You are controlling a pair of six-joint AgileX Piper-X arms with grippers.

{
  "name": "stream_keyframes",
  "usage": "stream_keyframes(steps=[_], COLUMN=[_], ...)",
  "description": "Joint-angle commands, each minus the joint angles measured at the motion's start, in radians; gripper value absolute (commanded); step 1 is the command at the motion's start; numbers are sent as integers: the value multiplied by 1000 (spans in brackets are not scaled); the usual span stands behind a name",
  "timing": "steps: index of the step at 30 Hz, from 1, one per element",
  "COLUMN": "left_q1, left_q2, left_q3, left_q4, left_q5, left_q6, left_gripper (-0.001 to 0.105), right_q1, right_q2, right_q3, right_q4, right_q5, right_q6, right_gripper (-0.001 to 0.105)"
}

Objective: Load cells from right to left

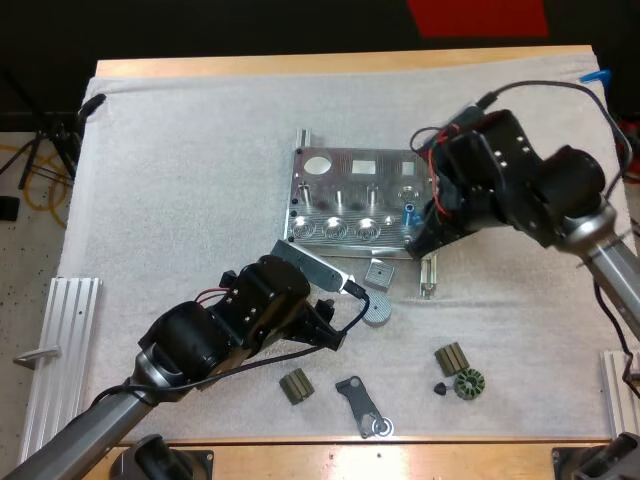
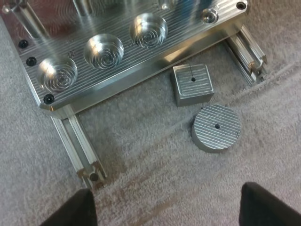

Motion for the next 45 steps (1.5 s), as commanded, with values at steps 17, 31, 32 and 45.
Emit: stream_keyframes(steps=[17, 31, 32, 45], left_q1=[1, 1, 1, 1], left_q2=[-2, -2, -2, -2], left_q3=[-1, -1, -1, -1], left_q4=[-16, -16, -16, -16], left_q5=[-20, -20, -20, -20], left_q6=[-12, -9, -9, -1], left_gripper=[63, 63, 63, 63], right_q1=[1, 1, 1, 1], right_q2=[193, 311, 318, 413], right_q3=[-164, -171, -171, -171], right_q4=[-1, -45, -48, -52], right_q5=[22, -59, -59, -10], right_q6=[-78, -78, -78, -74], right_gripper=[8, 8, 8, 8])
